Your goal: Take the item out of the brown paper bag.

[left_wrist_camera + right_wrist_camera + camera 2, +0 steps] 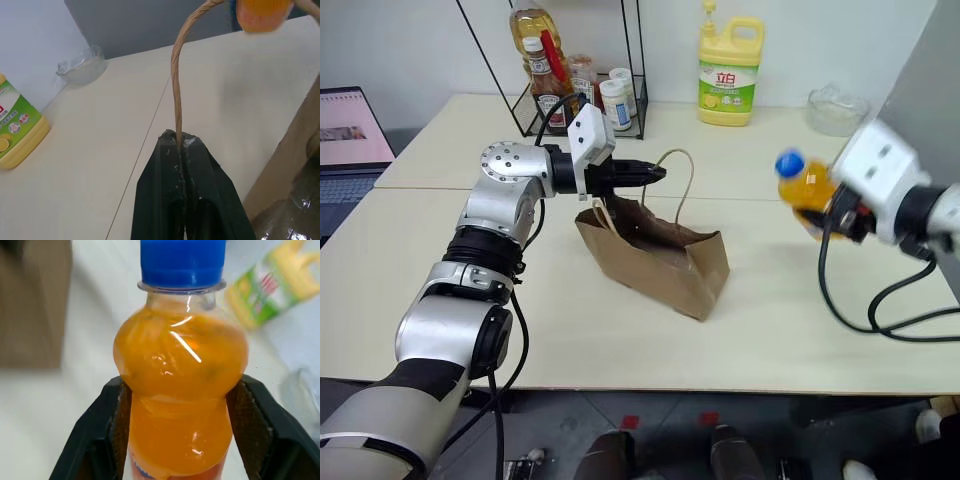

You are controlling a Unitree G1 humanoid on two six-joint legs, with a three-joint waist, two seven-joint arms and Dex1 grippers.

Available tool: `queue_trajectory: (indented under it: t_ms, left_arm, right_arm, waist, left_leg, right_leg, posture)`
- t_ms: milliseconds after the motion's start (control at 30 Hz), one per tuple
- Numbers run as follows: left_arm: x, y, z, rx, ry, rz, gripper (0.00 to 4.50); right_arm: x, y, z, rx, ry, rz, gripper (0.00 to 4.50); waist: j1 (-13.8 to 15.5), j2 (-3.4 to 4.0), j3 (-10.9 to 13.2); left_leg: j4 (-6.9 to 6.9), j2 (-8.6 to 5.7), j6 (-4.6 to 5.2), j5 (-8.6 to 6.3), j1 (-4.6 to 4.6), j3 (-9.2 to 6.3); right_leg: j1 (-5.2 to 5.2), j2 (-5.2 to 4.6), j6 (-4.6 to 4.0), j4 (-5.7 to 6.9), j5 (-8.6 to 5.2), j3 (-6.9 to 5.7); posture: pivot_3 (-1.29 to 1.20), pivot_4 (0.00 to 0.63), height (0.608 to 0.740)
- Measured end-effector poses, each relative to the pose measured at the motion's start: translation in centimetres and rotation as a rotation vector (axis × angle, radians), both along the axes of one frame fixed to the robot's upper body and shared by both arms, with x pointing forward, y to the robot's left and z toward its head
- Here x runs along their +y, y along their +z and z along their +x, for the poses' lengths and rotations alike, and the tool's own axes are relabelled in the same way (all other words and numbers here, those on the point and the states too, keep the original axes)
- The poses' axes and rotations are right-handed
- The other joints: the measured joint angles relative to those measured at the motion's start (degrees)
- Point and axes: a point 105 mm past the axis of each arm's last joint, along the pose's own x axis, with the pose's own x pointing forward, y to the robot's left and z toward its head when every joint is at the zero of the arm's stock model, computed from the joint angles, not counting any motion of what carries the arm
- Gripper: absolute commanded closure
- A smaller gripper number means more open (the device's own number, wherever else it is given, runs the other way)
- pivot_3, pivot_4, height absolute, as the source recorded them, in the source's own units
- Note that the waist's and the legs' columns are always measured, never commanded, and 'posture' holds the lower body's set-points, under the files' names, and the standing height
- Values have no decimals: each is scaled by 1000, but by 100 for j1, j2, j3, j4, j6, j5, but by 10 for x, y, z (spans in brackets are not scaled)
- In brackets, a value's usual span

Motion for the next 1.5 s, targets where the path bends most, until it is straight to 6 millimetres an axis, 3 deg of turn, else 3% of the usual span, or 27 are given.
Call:
queue_trajectory:
  t_ms: [167, 400, 567, 600, 733, 833, 1033, 1133, 1233, 1500]
  left_arm:
    - [-2, 4, -2, -18, -6, -1, 4500]
    - [-2, 4, -2, -19, -3, -1, 4500]
    - [-1, 4, -2, -11, 0, 0, 4500]
    - [-1, 4, -2, -10, 1, -1, 4500]
    - [0, 2, -1, -5, 4, 0, 4500]
    - [1, 2, -2, -3, 5, 1, 4500]
    - [3, -2, -2, 17, 15, 0, 4500]
    - [8, -3, -1, 34, 31, -4, 4500]
    - [9, -4, 0, 51, 38, -8, 3909]
    - [15, -2, 0, 66, 55, 1, 1442]
  right_arm:
    - [-11, -68, 13, 99, 82, -318, 2093]
    - [2, -86, 35, 71, 165, -466, 2094]
    - [6, -94, 35, 90, 169, -452, 382]
    - [5, -93, 36, 86, 163, -450, 44]
    - [5, -92, 32, 99, 148, -401, 17]
    - [18, -83, 15, 123, 159, -263, 17]
    - [49, -5, -32, 88, 168, 253, 17]
    - [56, 14, -49, 106, 169, 439, 17]
    - [61, 20, -58, 117, 157, 544, 0]
    - [74, 21, -59, 132, 150, 621, 0]
  waist:
    - [-21, 8, 5]
    - [-19, 6, 6]
    - [-14, 2, 3]
    - [-13, 2, 3]
    - [-4, 2, 3]
    - [6, 3, 4]
    - [26, 2, 3]
    - [34, 2, 3]
    - [38, 2, 3]
    - [24, 3, 3]
  left_leg:
    - [1, 0, -7, 4, 0, 4]
    - [9, -1, -17, 10, 4, 3]
    - [8, 0, -21, 12, 13, 3]
    - [7, -1, -21, 12, 13, 3]
    - [5, -1, -22, 12, 12, 3]
    - [3, -1, -22, 12, 11, 3]
    - [6, -1, -23, 13, 10, -13]
    - [8, -1, -11, 6, 11, -16]
    - [7, -2, -5, 3, 11, -17]
    - [5, -2, -2, 1, 10, -16]
  right_leg:
    - [-2, -1, 0, -1, 0, 2]
    - [6, -4, 0, 3, 1, 0]
    - [12, -3, 0, 8, 1, 1]
    - [13, -3, 0, 7, 1, 0]
    - [12, -4, 0, 5, 1, 0]
    - [12, -4, 0, 6, 1, 1]
    - [23, -3, -1, 7, 1, -13]
    - [25, -3, -1, 9, 1, -15]
    - [25, -3, -1, 10, 1, -15]
    - [21, -2, -1, 10, 1, -14]
  posture:
    - [0, 150, 740]
    - [0, 150, 740]
    - [0, 150, 740]
    - [0, 150, 740]
    - [0, 150, 740]
    - [0, 150, 740]
    - [0, 150, 740]
    - [0, 150, 740]
    - [0, 150, 740]
    - [0, 150, 740]
